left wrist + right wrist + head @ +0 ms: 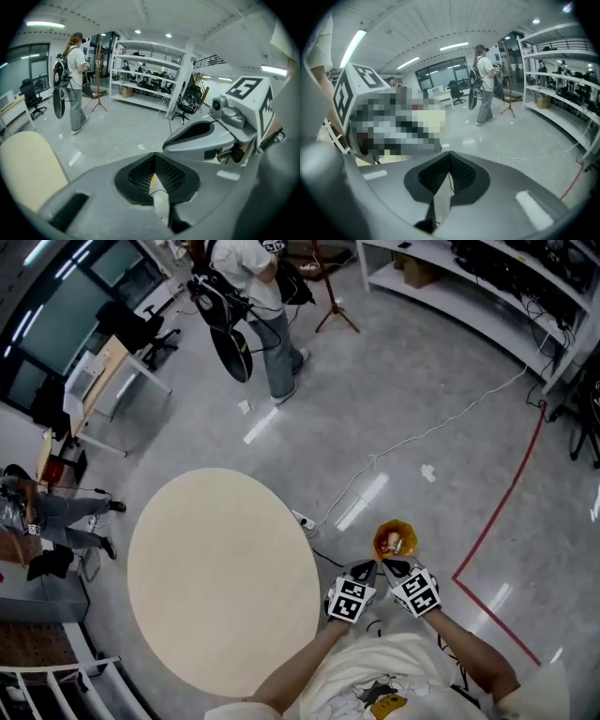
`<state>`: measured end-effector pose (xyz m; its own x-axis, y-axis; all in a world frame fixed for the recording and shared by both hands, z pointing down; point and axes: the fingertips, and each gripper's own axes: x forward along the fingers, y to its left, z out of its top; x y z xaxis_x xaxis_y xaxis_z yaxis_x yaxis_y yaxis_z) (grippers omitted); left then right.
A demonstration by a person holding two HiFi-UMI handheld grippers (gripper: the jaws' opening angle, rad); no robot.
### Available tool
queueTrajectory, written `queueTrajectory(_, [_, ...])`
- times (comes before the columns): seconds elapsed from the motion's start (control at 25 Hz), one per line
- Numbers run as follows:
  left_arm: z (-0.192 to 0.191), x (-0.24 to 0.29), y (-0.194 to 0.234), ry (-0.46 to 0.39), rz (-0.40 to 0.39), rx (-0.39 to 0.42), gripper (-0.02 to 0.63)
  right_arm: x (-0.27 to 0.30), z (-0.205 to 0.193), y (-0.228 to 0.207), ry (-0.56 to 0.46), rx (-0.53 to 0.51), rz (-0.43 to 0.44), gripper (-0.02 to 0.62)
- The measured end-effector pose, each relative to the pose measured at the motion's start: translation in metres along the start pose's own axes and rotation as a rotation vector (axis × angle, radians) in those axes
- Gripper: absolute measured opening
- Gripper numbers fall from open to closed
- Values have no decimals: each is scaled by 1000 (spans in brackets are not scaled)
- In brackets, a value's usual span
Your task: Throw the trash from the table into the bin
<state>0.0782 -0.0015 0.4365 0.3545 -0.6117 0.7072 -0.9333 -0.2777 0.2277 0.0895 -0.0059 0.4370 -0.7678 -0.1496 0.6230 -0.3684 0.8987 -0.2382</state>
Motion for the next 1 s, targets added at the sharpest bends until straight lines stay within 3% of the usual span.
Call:
queueTrajectory(0.24, [-38,-84,15,-97,79,-125,6,2,51,90,-40,-75,82,5])
queueTrajectory(0.44, [-59,-148,38,-211,157,-231,6,15,75,164,-51,-234,175,5])
queueTrajectory(0.76, [-131,-241,58,-364,275,-423,6,38,58,278,-46,-371,332,5])
queueTrajectory(1.0, [-227,-338,78,-468,414,-561,6,54,34,378,-74,-440,399,5])
